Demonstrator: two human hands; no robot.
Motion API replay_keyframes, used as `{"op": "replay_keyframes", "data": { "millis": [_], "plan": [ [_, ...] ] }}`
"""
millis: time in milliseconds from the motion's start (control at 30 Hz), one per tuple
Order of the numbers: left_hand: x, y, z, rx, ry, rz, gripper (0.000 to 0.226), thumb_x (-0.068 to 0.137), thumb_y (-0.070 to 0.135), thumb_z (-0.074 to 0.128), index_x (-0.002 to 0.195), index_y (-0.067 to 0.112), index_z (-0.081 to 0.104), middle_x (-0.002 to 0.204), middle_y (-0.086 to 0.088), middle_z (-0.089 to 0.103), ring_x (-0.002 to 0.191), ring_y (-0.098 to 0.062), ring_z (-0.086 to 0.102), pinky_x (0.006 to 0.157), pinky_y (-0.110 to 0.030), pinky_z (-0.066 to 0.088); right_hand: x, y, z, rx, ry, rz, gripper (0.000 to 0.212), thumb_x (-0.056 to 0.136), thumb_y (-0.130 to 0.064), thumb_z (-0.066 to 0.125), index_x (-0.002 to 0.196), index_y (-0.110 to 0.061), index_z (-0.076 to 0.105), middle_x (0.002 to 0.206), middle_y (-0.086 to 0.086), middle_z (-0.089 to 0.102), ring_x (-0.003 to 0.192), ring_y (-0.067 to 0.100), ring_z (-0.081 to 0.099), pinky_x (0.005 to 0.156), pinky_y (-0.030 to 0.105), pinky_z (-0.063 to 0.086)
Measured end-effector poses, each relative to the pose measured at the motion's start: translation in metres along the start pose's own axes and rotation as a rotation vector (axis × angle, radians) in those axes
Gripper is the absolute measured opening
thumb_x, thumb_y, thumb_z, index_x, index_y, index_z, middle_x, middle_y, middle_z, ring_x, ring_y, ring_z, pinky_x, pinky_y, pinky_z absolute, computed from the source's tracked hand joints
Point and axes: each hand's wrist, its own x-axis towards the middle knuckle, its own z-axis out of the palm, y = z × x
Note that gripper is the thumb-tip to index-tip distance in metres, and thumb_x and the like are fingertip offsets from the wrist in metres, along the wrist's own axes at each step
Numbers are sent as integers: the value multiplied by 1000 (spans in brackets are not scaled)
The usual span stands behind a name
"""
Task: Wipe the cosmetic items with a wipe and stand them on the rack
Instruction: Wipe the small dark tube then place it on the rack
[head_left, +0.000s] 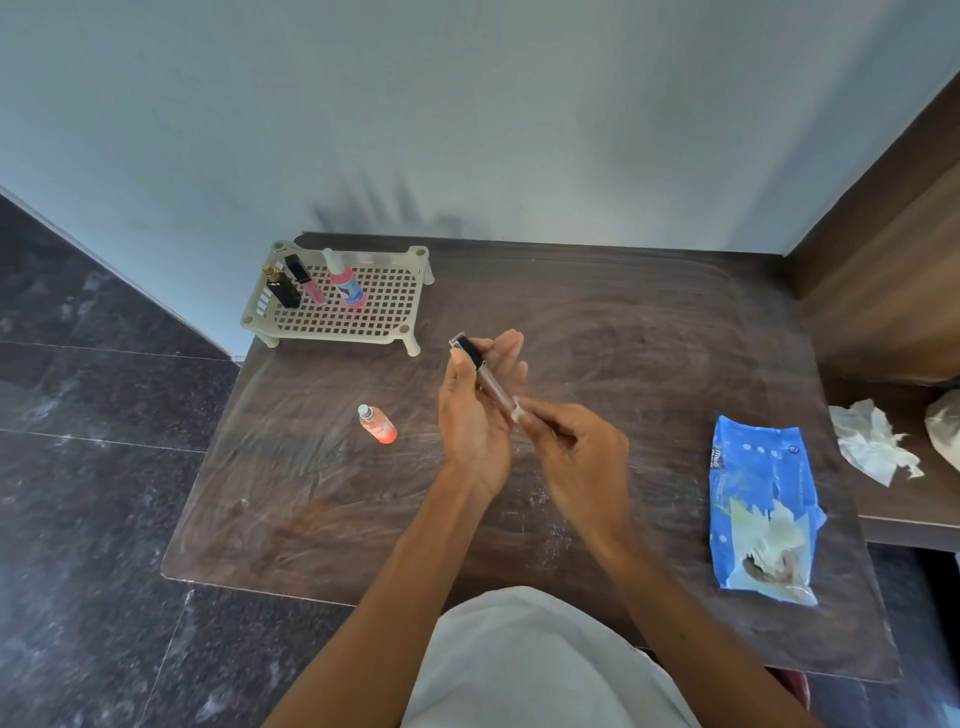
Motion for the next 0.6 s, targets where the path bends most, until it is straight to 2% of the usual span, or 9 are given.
{"op": "replay_keyframes", "data": {
  "millis": [100,200,300,333,400,467,600],
  "plan": [
    [-4,-8,-5,8,23,-7,33,108,32,33,100,11,57,114,-15,73,120,-26,65,112,-47,43,-9,9,-2,68,-18,103,16,90,-27,72,106,-27,77,93,-20,73,89,-4,68,82,25,57],
    [-10,-18,-6,127,14,-13,32,108,31,32,100,14,58,113,-11,74,118,-22,67,109,-43,45,-4,6,-1,40,-38,100,17,90,-27,71,106,-26,77,92,-20,73,87,-5,68,82,22,56],
    [-15,-24,-3,217,-20,-43,33,109,31,31,100,17,60,118,-8,73,105,-13,70,82,-38,50,10,-2,0,69,-50,93,17,92,-23,69,107,-24,77,93,-17,75,86,-8,68,81,14,54],
    [-15,-25,-2,219,-20,-50,33,109,31,30,101,17,59,121,-8,71,108,-12,69,78,-36,50,14,-4,0,91,-54,95,17,92,-22,69,107,-24,77,94,-16,75,86,-8,68,81,14,54],
    [-13,-21,1,199,-15,-46,32,109,31,30,101,16,57,124,-10,70,121,-15,64,83,-33,56,17,-6,-1,117,-47,93,18,92,-21,70,108,-23,77,95,-15,75,87,-7,69,83,15,54],
    [-9,-16,3,154,-9,-21,31,109,29,30,98,16,56,121,-10,71,125,-19,62,86,-29,56,14,-1,-3,101,-44,93,18,91,-22,71,108,-22,77,95,-16,75,89,-5,69,84,17,55],
    [-4,-13,0,127,-2,5,30,109,30,33,97,16,57,118,-10,73,125,-21,62,111,-36,43,-6,19,-6,67,-40,173,19,90,-25,72,109,-24,76,92,-18,74,85,-2,70,80,25,58]
  ]
}}
